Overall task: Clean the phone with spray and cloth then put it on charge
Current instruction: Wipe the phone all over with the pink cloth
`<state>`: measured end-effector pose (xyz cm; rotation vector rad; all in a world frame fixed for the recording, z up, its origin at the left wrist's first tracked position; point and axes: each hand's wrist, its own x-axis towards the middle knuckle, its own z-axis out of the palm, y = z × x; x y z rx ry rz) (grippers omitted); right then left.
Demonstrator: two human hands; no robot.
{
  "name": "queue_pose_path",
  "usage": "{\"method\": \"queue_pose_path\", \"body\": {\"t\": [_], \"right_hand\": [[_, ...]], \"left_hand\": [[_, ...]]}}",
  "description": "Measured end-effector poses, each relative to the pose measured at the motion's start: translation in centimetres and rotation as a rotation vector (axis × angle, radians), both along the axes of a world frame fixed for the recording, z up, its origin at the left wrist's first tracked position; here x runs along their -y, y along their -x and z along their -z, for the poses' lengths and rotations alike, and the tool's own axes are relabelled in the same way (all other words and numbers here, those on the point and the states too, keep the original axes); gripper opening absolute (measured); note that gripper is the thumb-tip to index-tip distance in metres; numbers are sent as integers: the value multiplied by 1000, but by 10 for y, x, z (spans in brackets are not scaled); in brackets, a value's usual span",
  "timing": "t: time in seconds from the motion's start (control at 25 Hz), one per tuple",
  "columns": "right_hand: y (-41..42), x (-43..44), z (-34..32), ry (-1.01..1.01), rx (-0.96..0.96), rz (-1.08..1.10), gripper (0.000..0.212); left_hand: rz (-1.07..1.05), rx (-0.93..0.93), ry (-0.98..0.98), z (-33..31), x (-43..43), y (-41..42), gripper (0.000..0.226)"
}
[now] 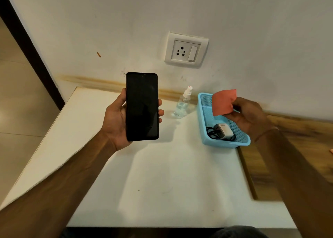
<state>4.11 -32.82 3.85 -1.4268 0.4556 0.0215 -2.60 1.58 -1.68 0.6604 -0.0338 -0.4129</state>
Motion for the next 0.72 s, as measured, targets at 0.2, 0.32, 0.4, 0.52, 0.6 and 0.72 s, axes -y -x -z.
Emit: {"method": "queue_pose_path", "body": {"t": [0.2,0.32,0.4,0.52,0.6,0.72], "right_hand": [[64,-25,-21,-678,37,-80,29],[96,-61,-29,-877,43,-125,43],[111,-86,-36,-1003,40,-199,46],[124,-122,-47,-1019,54,-378,43],[129,-142,-47,-939,86,-453,40],[133,-166,-35,-655,168,-402,45]], "left_hand": [[-19,-13,-10,0,1,0,72],[-26,-16,-18,0,0,2,72],[-35,-28,-18,-2,1,2,72],[-60,-62,5,-5,4,4,69],[-66,-73,5,-7,3,5,68],[-2,-90,4,-10,4,7,75]]}}
